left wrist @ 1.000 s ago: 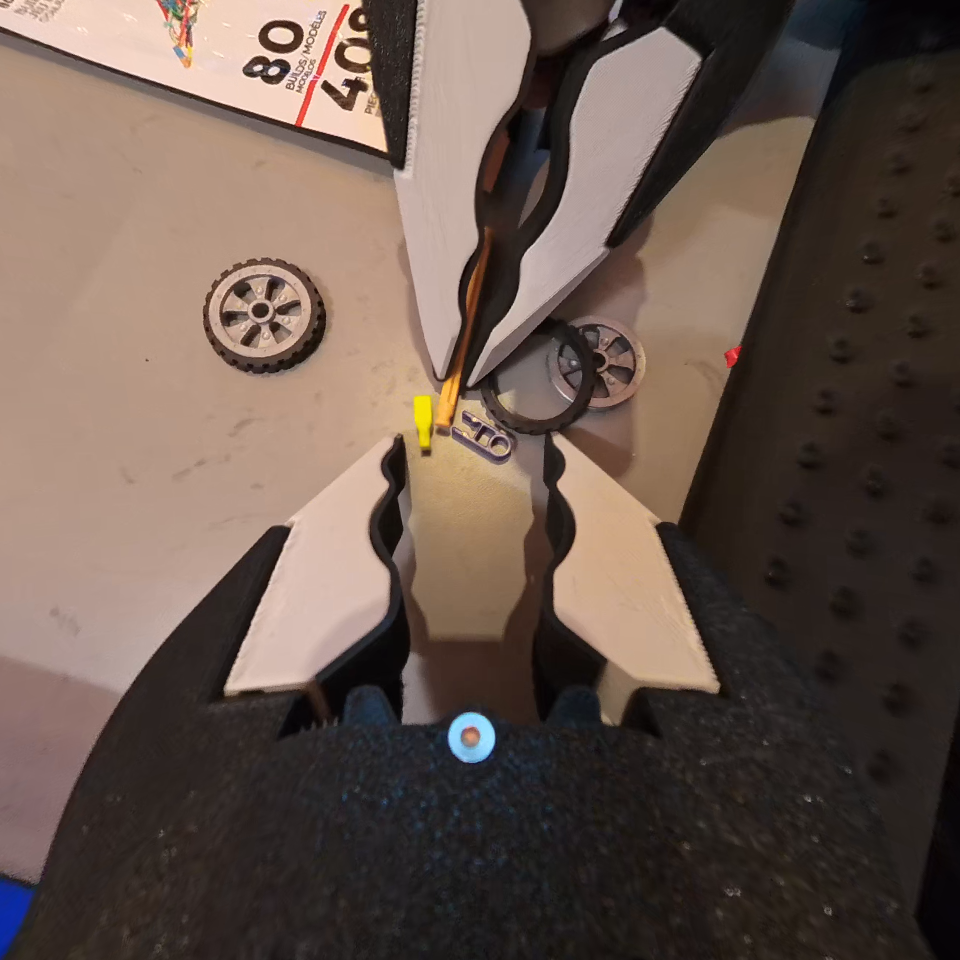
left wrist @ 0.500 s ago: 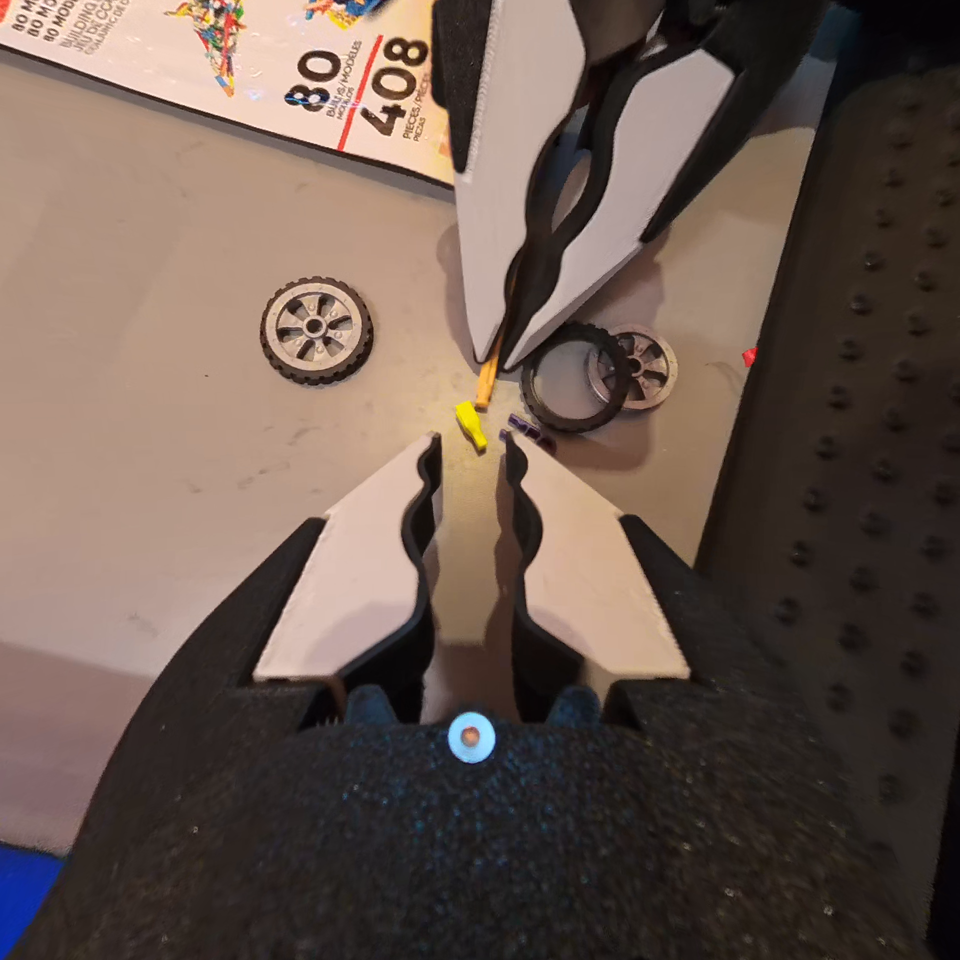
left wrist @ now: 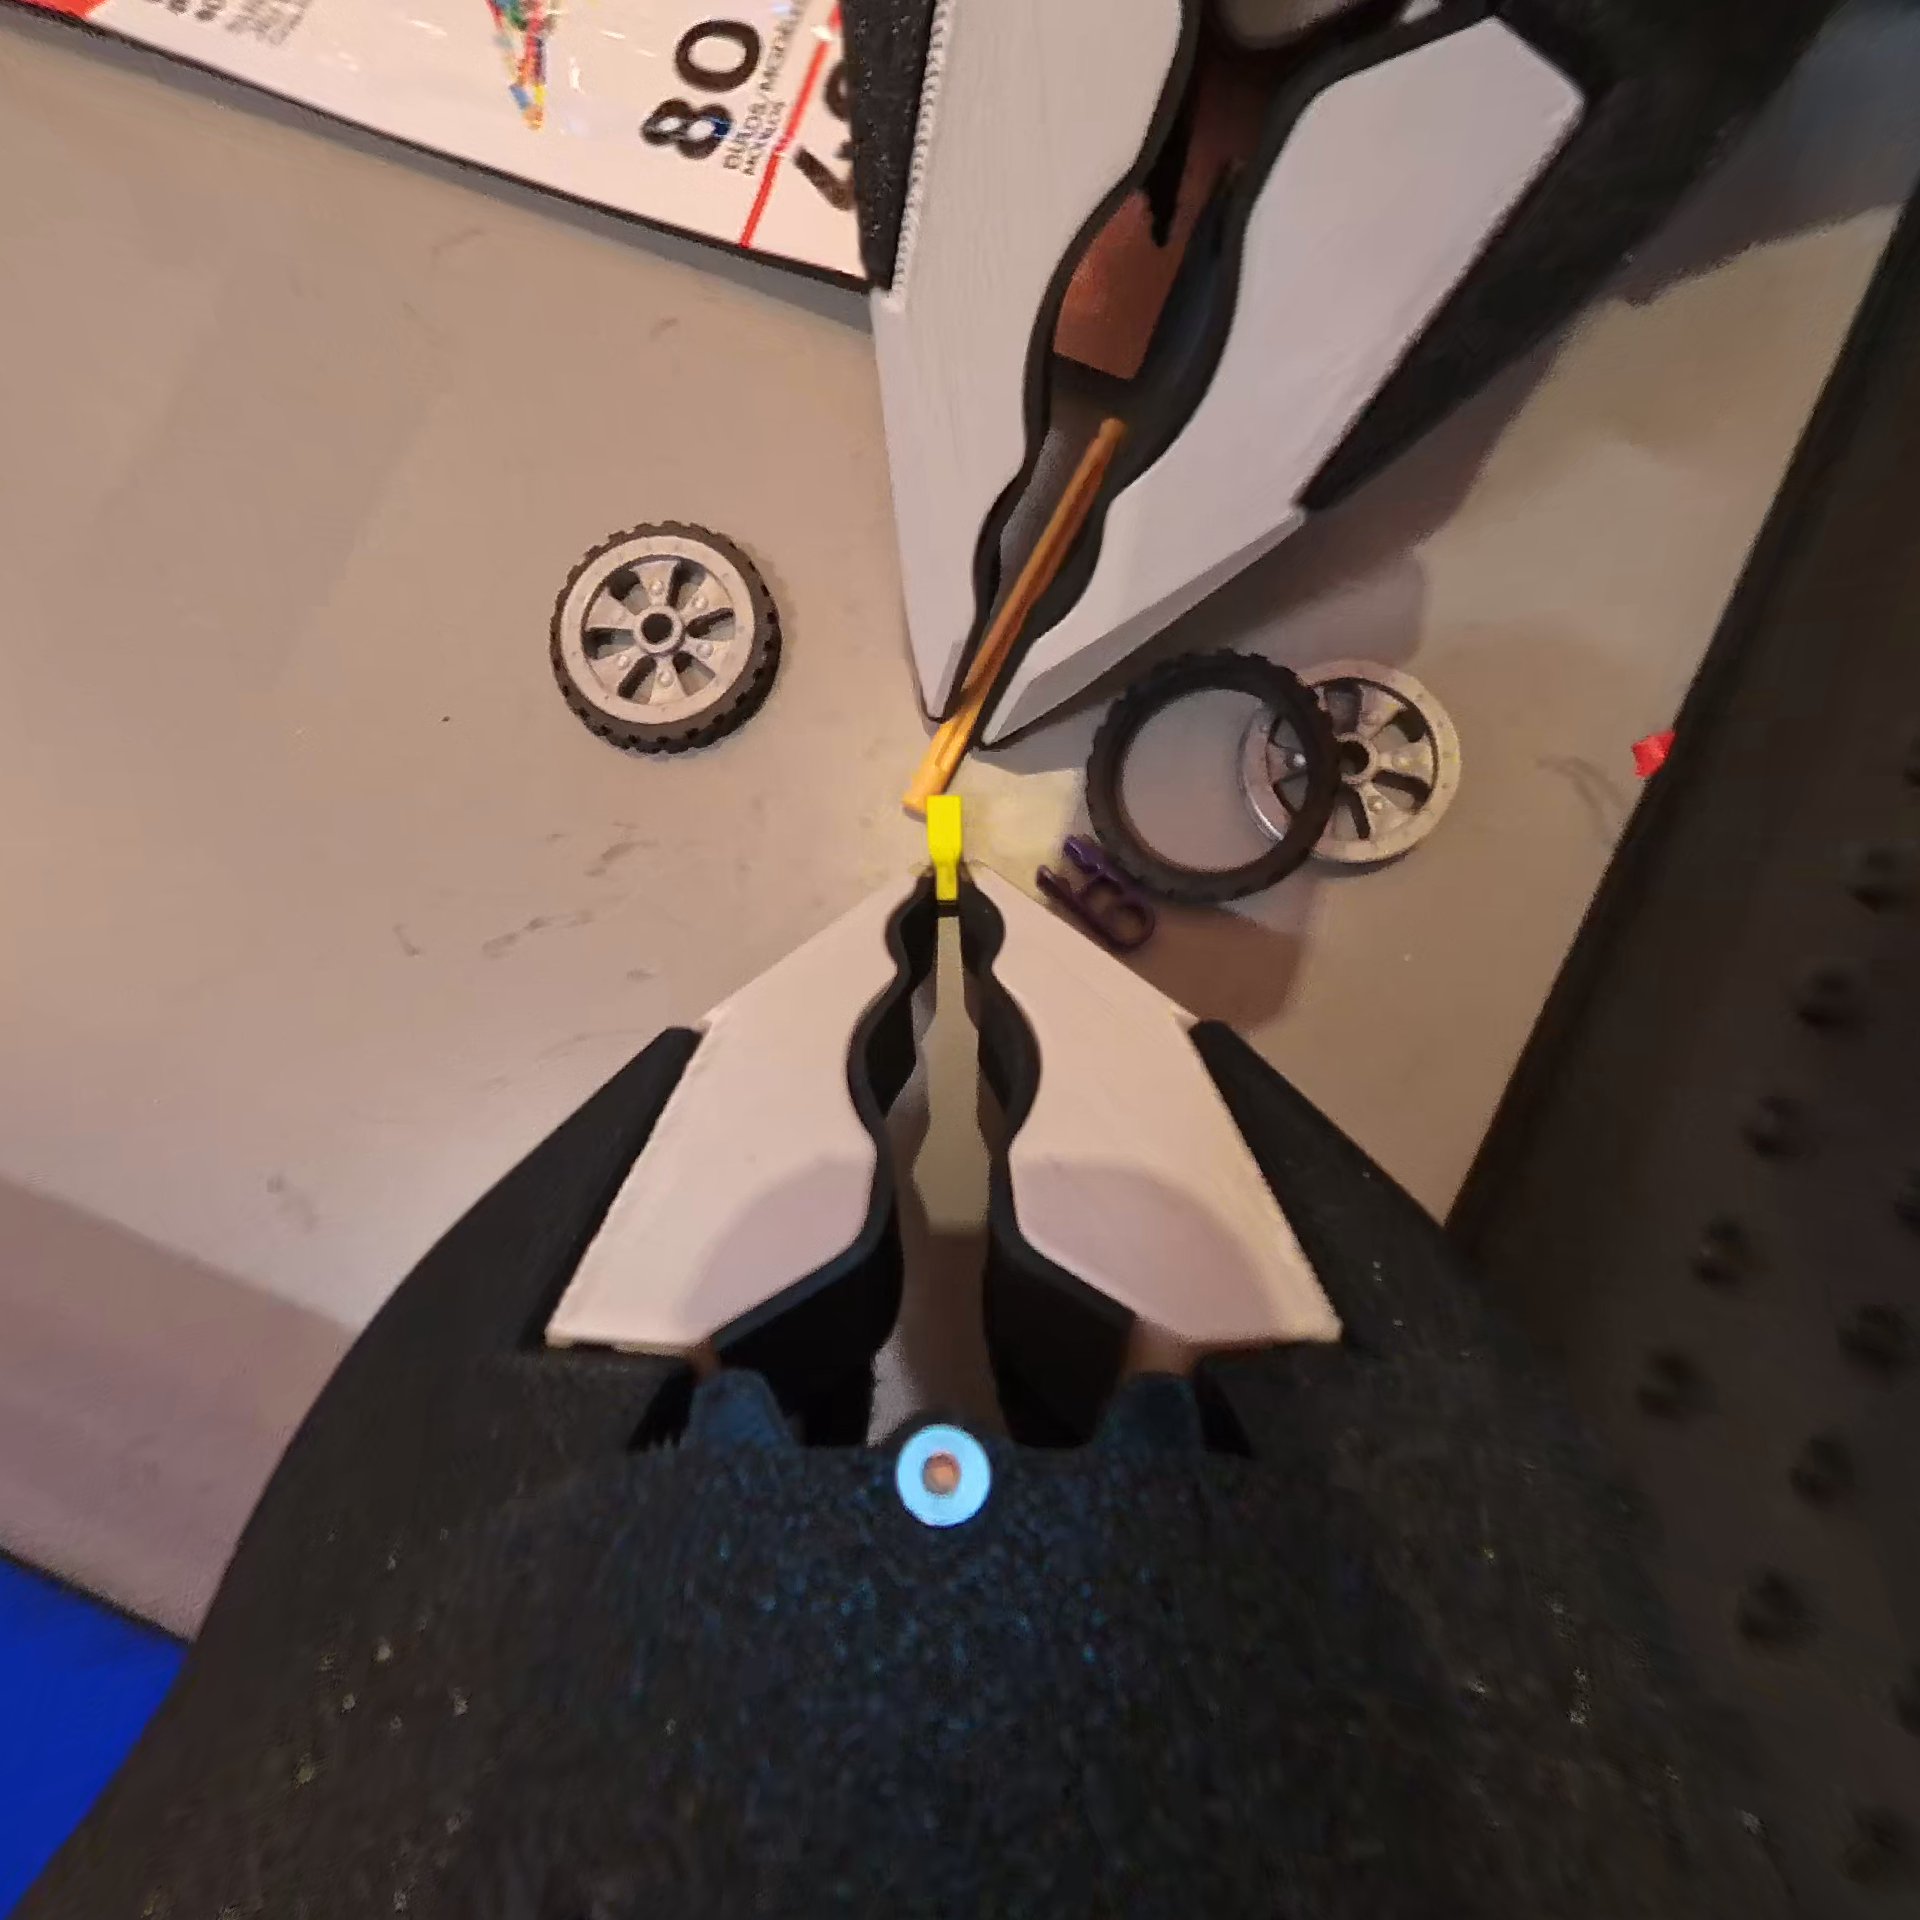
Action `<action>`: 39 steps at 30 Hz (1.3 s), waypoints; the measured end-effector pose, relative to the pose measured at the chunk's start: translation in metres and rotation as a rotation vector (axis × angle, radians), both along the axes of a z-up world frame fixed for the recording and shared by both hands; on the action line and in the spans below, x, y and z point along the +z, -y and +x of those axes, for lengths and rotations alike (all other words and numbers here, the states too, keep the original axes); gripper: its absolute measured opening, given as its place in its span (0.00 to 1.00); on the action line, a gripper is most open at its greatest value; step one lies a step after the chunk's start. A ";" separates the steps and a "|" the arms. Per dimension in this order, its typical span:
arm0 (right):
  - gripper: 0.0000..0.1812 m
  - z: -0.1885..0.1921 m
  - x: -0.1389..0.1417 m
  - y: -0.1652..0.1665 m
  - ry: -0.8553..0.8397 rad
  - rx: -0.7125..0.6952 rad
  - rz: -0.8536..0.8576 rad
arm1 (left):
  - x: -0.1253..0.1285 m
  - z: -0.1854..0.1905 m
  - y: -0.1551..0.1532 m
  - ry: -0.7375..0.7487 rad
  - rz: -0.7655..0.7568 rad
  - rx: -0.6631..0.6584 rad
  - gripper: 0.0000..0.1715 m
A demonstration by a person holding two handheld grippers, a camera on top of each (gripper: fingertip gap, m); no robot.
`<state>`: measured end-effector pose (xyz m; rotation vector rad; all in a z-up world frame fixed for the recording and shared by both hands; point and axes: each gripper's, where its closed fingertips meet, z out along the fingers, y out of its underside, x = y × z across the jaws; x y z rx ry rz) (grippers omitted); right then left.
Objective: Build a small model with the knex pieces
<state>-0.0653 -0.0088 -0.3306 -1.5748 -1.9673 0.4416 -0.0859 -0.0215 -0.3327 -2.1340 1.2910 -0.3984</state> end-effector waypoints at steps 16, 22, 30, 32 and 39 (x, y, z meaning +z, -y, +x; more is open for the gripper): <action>0.02 -0.003 0.002 -0.001 -0.033 -0.121 -0.138 | 0.000 0.002 -0.010 -0.011 0.078 0.237 0.01; 0.03 -0.005 0.001 0.002 -0.055 -0.098 -0.165 | 0.000 0.002 -0.010 0.004 0.077 0.224 0.01; 0.03 -0.003 0.002 0.004 -0.051 -0.089 -0.197 | 0.000 0.003 -0.010 -0.003 0.095 0.214 0.01; 0.02 -0.004 0.002 0.006 -0.056 -0.084 -0.216 | 0.000 0.003 -0.010 -0.007 0.099 0.208 0.01; 0.00 -0.004 0.005 0.010 -0.080 -0.068 -0.261 | 0.000 0.007 -0.010 -0.016 0.119 0.160 0.01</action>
